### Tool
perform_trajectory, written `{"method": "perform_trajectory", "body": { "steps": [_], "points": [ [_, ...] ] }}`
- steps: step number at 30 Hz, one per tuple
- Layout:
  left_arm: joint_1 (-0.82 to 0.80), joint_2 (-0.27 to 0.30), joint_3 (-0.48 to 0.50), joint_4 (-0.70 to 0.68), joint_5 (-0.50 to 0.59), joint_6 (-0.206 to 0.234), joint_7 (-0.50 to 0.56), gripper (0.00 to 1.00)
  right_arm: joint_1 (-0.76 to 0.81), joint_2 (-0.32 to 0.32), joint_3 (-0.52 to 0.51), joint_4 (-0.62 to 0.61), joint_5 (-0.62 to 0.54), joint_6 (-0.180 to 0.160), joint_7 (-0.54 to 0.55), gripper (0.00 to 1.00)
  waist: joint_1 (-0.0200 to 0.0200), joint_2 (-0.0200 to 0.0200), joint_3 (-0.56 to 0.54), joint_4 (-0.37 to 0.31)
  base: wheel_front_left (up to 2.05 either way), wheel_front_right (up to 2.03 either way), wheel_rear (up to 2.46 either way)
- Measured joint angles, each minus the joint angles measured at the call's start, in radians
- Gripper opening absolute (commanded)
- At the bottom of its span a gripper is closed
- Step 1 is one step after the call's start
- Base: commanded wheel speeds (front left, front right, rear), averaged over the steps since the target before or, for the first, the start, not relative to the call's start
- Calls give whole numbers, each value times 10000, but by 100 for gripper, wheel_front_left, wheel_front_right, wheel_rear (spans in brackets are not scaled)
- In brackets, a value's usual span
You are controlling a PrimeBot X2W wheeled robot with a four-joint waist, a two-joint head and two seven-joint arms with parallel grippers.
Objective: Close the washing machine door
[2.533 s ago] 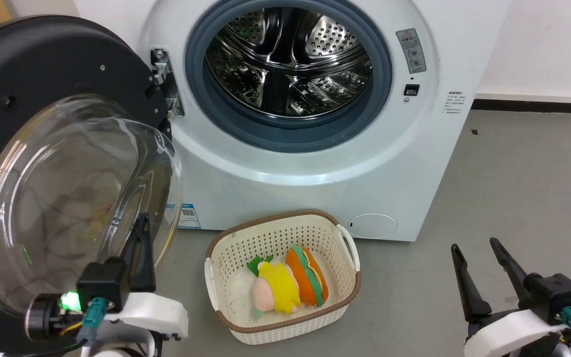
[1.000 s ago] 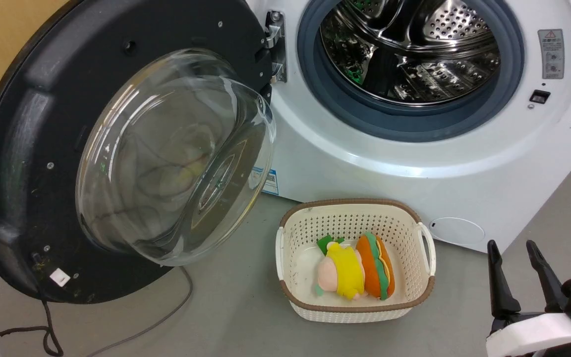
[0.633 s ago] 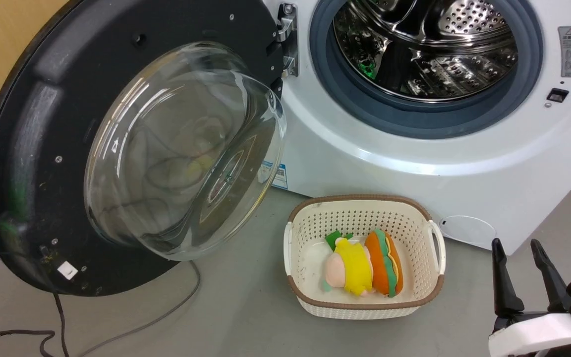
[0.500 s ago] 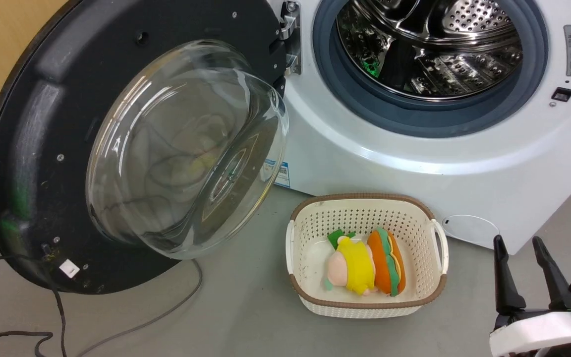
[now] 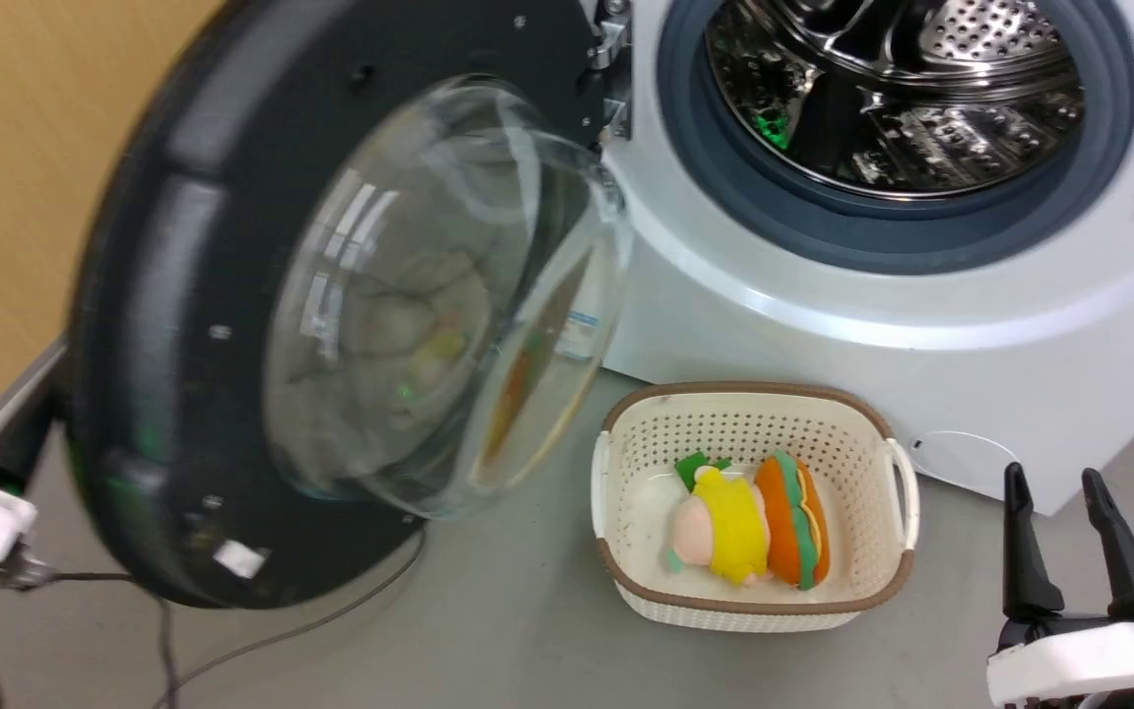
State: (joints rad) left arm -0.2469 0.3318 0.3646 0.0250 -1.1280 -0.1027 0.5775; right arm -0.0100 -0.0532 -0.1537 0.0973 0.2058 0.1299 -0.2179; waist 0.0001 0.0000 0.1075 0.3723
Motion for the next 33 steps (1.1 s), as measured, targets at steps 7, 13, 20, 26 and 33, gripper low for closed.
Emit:
{"method": "perform_trajectory", "body": {
  "steps": [7, 13, 20, 26, 33],
  "points": [
    [877, -174, -1643, -1726, -1162, -69, 669, 0, 1, 2, -54, 33, 161, 0, -136, 100, 0, 0, -48, 392, 0, 0, 0],
    [1284, -265, -3405, -2880, -1766, -148, 1009, 0, -3, 4, -38, 56, 242, 0, -253, 100, -1, 0, -125, 606, 0, 0, 0],
    [1011, -859, -5703, -3070, -2268, -174, 619, 0, -167, 17, 173, 84, 355, 0, -389, 100, 0, 0, -116, 291, 0, 0, 0],
    [411, -1582, -7323, -2305, -2313, -234, -552, 0, -206, 23, 341, 86, 416, 0, -395, 100, 0, 0, -131, -570, 0, 0, 0],
    [-222, -2031, -8483, -1030, -2313, -234, -2293, 0, -240, 33, 343, 86, 405, 0, -395, 100, 0, 0, -111, -1932, 0, 0, 0]
  ]
}}
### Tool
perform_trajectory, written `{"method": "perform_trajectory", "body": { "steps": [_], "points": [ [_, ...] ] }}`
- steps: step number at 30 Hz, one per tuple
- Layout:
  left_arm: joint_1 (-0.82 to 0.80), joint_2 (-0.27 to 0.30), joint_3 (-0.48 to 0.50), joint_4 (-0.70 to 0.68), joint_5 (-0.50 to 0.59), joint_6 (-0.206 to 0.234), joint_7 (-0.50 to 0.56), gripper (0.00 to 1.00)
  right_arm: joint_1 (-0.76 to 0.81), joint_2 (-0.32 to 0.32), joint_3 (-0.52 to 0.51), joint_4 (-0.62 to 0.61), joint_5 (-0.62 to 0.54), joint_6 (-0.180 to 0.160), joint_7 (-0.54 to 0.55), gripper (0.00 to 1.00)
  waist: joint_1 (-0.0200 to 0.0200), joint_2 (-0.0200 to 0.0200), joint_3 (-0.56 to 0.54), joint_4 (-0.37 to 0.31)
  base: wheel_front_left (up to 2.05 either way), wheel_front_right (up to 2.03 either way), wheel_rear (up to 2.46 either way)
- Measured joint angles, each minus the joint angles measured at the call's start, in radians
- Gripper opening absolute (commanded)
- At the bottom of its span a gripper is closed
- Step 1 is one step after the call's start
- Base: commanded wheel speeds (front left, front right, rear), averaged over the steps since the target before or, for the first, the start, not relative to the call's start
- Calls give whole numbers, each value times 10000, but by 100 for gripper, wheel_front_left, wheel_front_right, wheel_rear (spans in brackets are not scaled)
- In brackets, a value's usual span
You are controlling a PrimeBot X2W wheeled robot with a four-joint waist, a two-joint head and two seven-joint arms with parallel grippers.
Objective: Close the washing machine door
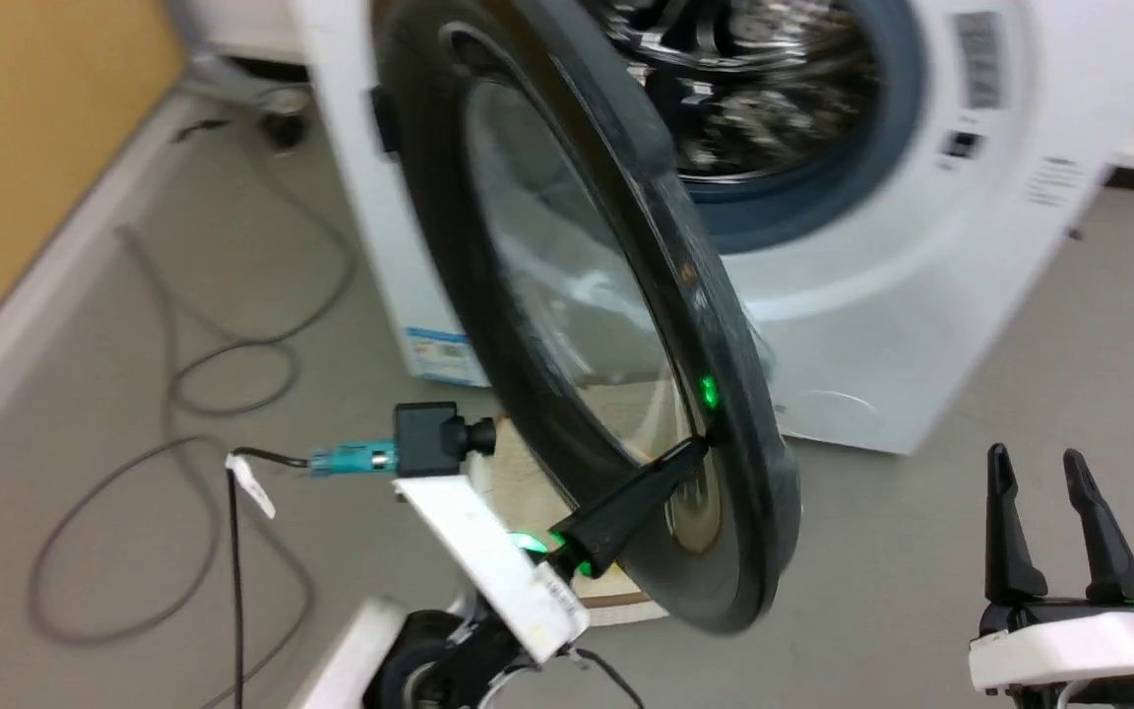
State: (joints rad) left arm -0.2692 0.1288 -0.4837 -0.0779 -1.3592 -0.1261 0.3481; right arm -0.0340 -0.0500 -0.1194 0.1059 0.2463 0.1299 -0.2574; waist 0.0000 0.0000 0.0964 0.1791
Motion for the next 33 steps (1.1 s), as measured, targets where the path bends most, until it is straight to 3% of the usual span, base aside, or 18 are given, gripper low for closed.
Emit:
{"method": "perform_trajectory", "body": {
  "steps": [3, 4, 10, 15, 20, 23, 26, 30, 33],
  "points": [
    [-352, -79, -305, 556, -128, 0, -629, 0, -37, -4, -25, -2, 0, 0, -2, 100, 0, 0, 43, -622, 0, 0, 0],
    [-692, -81, -569, 1051, -255, 0, -1152, 0, -115, -6, -61, 4, -2, 0, -2, 100, 0, 0, 103, -1220, 0, 0, 0],
    [-1224, -63, -1081, 1891, -539, 0, -1996, 0, -111, -6, -58, 31, 31, 0, -2, 100, 0, 0, 218, -2160, 0, 0, 0],
    [-1340, 184, -1415, 2203, -744, 0, -2493, 0, -97, -6, -42, 52, 59, 0, -2, 100, 0, 0, 185, -2453, 0, 0, 0],
    [-1340, 825, -1597, 2176, -658, 0, -3289, 0, 21, -4, -54, 48, 56, 0, -2, 100, -1, 0, -33, -2332, 0, 0, 0],
    [-1340, 1444, -1837, 2230, 232, 0, -4213, 0, 75, -4, -65, -17, 31, 0, -2, 100, -1, 0, -186, -2218, 0, 0, 0],
    [-1342, 2109, -1929, 3047, 1822, 38, -5459, 0, 106, -2, -144, -217, -42, 0, 0, 100, -1, 0, -333, -2076, 0, 0, 0],
    [-1360, 2424, -1149, 3678, 3873, 1158, -6042, 0, 128, -2, -286, -552, -305, 0, -2, 100, -1, 0, -494, -1862, 0, 0, 0],
    [-1353, 2303, 194, 2963, 5538, 1921, -6046, 0, 128, -4, -445, -855, -401, 0, -2, 100, -1, 0, -583, -1689, 0, 0, 0]
  ]
}}
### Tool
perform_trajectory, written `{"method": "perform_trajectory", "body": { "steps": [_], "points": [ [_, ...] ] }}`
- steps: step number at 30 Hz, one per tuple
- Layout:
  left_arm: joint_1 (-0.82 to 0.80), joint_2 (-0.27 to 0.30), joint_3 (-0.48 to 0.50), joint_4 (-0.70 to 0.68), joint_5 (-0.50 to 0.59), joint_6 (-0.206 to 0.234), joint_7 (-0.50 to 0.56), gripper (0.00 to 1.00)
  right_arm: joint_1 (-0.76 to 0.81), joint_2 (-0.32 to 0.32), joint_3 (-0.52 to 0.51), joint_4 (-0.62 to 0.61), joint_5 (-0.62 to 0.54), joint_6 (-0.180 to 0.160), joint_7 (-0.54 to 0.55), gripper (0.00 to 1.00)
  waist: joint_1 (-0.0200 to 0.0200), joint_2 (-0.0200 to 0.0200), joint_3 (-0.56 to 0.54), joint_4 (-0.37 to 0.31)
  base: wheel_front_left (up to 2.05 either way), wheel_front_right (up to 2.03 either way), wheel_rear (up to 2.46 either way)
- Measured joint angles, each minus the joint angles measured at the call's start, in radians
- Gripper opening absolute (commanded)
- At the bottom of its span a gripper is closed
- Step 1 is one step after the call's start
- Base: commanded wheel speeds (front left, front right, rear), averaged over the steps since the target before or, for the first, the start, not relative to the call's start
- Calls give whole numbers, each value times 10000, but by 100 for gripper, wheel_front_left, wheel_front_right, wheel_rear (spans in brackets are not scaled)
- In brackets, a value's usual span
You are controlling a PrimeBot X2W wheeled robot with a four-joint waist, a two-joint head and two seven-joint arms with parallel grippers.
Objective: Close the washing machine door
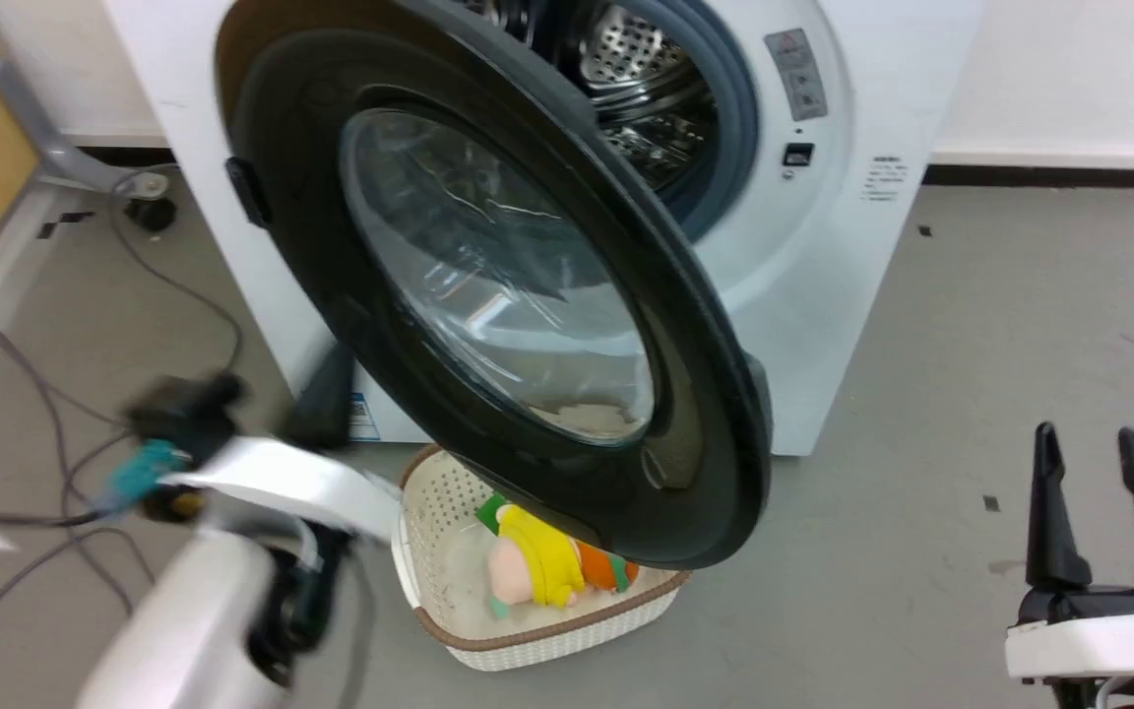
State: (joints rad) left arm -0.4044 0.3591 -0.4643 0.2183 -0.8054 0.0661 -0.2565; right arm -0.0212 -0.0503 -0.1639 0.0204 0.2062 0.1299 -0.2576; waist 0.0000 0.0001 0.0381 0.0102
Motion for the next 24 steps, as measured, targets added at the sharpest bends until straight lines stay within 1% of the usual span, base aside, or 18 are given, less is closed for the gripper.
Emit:
{"method": "perform_trajectory", "body": {
  "steps": [1, 2, 3, 4, 5, 6, 10, 14, 15, 17, 18, 19, 20, 22, 24],
  "points": [
    [46, -42, 504, -326, 579, 267, 0, 0, -3, -2, -42, -115, -48, 0, 0, 100, 0, 0, -26, 55, 0, 0, 0],
    [149, -65, 901, -690, 1191, 522, -2, 6, -6, 0, -81, -224, -75, 0, 2, 100, 0, 0, -51, 107, 0, 0, 0],
    [310, -77, 1187, -959, 1707, 690, -10, 6, -12, 2, -121, -334, -123, 0, 0, 100, -1, 0, -73, 160, 0, 0, 0],
    [537, -140, 1553, -1233, 2146, 903, -8, 15, -35, 2, -159, -433, -155, 0, 0, 100, 0, -1, -92, 213, 0, 0, 0],
    [777, -217, 1847, -1515, 2598, 1108, -10, 44, -67, 0, -192, -525, -184, 0, 0, 100, 0, 0, -104, 265, 0, 0, 0],
    [1024, -236, 2040, -1730, 3047, 1275, -10, 100, -129, 0, -211, -612, -194, 0, 0, 100, 0, 0, -115, 315, 0, 0, 0],
    [1908, -276, 2577, -2322, 4617, 1933, -8, 100, -512, 0, -102, -1047, -159, 0, 0, 100, 0, 0, -138, 495, 0, 0, 0],
    [2732, -489, 2938, -2675, 5423, 2389, -8, 100, -936, 0, 313, -1559, -100, 0, 0, 100, 0, 0, -168, 650, 0, 0, 0],
    [3124, -640, 3103, -2755, 5662, 2531, -8, 100, -1127, 0, 656, -1883, -111, 0, 0, 100, 0, 0, -182, 727, 0, 0, 0],
    [3463, -696, 3223, -2755, 5962, 2661, -10, 100, -1284, -4, 1106, -2196, -73, 0, 0, 100, -1, 0, -195, 804, 0, 0, 0],
    [3601, -731, 3260, -2754, 6084, 2700, -8, 100, -1341, -4, 1363, -2345, -8, 0, 0, 37, 0, 0, -202, 845, 0, 0, 0],
    [3735, -807, 3304, -2752, 6144, 2744, -8, 100, -1394, -6, 1684, -2500, -12, 0, -2, 7, 0, 0, -208, 887, 0, 0, 0],
    [3865, -894, 3340, -2734, 6161, 2746, -8, 100, -1463, -56, 2021, -2617, -6, 0, -2, 0, 0, 0, -214, 926, 0, 0, 0],
    [4053, -1060, 3404, -2725, 6182, 2725, -8, 100, -1565, -299, 2738, -2824, 109, 0, -10, 0, 0, 0, -224, 1002, 0, 0, 0],
    [4171, -1174, 3467, -2709, 6197, 2633, -8, 100, -1603, -698, 3446, -2913, 263, 2, -8, 0, 0, 0, -236, 1070, 0, 0, 0]
  ]
}}
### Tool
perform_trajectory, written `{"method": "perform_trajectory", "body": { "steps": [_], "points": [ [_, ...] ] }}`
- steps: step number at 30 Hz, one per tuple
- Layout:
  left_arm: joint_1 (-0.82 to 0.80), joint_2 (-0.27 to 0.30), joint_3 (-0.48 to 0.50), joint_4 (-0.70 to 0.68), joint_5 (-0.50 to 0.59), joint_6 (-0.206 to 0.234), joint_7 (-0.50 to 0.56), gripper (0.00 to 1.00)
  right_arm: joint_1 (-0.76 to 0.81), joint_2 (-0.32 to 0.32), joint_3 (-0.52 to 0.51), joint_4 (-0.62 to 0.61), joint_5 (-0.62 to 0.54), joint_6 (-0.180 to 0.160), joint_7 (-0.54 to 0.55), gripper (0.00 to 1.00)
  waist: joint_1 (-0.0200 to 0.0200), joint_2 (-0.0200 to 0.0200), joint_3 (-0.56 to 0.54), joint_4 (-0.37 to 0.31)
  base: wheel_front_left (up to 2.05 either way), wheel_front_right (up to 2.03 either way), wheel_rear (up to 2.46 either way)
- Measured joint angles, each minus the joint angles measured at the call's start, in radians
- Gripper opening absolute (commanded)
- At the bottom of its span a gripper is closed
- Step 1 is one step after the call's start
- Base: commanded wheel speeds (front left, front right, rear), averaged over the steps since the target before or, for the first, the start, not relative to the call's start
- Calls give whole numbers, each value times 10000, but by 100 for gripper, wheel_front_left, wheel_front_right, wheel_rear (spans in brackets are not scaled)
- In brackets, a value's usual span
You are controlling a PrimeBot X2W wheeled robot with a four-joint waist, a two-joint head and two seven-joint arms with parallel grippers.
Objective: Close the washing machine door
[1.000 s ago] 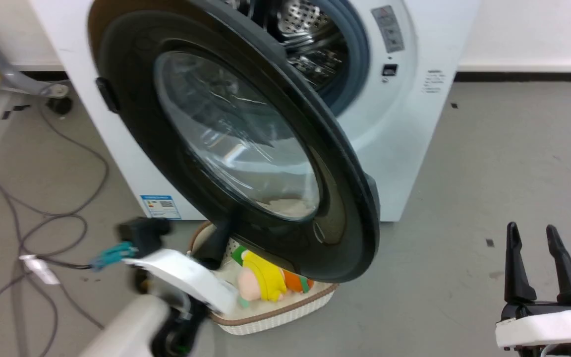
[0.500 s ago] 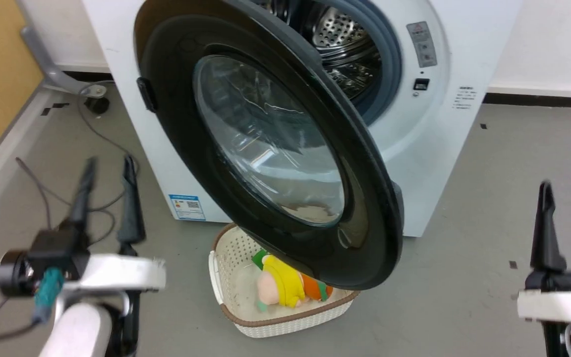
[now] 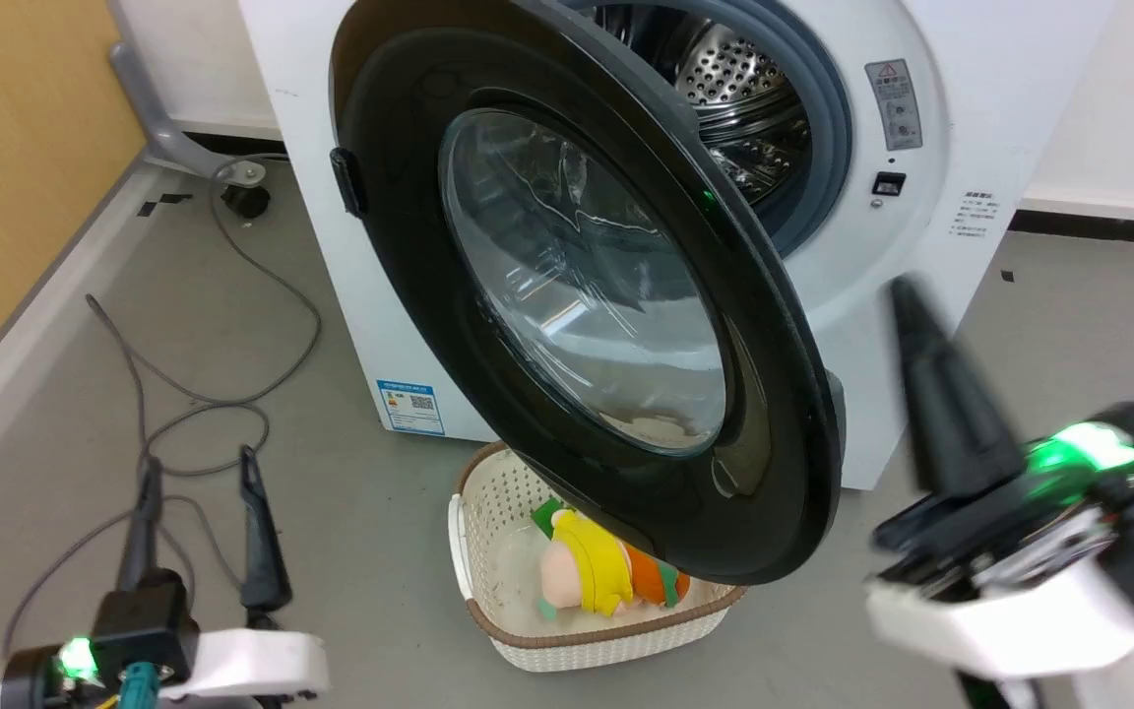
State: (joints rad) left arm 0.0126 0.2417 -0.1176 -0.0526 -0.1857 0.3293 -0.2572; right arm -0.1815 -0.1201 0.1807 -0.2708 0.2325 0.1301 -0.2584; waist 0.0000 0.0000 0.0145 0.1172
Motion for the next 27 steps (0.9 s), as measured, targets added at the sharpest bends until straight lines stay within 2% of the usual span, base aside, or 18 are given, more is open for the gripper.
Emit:
{"method": "perform_trajectory", "body": {
  "steps": [6, 13, 17, 27],
  "points": [
    [135, -368, 92, 188, 13, -447, 0, 100, -66, -1522, 2180, 558, 481, 0, 0, 0, 0, 0, -40, 104, 0, 0, 0],
    [137, -669, 130, 589, 232, -897, 0, 100, -150, -2817, 3893, 2334, 433, 2, 0, 0, 0, 0, -43, 71, 0, 0, 0],
    [130, -821, 188, 663, 351, -1062, -2, 100, -173, -2940, 4050, 3465, 523, 2, 2, 0, 0, 0, 51, 25, 0, 0, 0],
    [-173, -1229, 196, 859, 721, -1417, 0, 100, -709, -2598, 3145, 5020, 642, 27, 0, 0, 1, 0, 644, -50, 0, 0, 0]
  ]
}}
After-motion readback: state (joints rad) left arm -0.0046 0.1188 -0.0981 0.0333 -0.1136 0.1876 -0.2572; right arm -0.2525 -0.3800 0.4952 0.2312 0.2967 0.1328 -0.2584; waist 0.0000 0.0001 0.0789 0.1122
